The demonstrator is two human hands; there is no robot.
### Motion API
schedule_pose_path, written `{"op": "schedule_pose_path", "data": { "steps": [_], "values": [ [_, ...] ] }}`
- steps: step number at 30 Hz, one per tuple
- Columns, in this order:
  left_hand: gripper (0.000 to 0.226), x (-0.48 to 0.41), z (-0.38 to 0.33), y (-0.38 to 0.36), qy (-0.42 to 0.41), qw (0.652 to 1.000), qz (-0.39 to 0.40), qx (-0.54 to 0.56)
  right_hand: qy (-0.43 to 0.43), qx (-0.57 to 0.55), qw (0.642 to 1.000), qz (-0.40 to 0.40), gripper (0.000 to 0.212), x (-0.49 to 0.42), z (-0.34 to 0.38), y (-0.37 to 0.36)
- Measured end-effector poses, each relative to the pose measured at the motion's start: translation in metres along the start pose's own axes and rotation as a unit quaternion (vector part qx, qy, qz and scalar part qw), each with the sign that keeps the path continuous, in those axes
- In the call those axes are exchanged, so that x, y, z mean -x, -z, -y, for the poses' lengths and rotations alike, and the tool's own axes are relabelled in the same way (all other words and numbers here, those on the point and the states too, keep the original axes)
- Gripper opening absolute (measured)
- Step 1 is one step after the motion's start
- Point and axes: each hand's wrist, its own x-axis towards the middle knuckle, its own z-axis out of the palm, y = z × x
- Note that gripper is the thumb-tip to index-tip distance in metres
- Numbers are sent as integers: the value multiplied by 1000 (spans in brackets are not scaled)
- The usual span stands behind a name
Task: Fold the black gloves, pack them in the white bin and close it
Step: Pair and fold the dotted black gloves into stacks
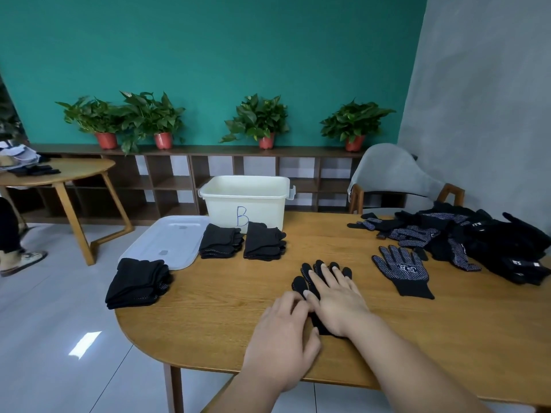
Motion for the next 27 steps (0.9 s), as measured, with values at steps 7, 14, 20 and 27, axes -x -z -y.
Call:
{"op": "schedule_pose_path", "data": {
  "steps": [7, 14, 20, 27],
  "values": [
    [47, -3, 1, 0, -2, 999, 36, -21, 7, -7, 1000, -11, 67, 34, -5, -6],
    [73, -1, -1, 1, -10, 996, 60, -62, 33, -167, 953, -251, 46, 69, -24, -17],
    [81, -2, -2, 1, 6, 996, 63, -69, -30, -8, 993, -118, 68, 89, -50, -18],
    [80, -2, -1, -2, -1, 997, 47, -60, -15, -19, 994, -111, 72, 94, -50, -16]
  ]
}}
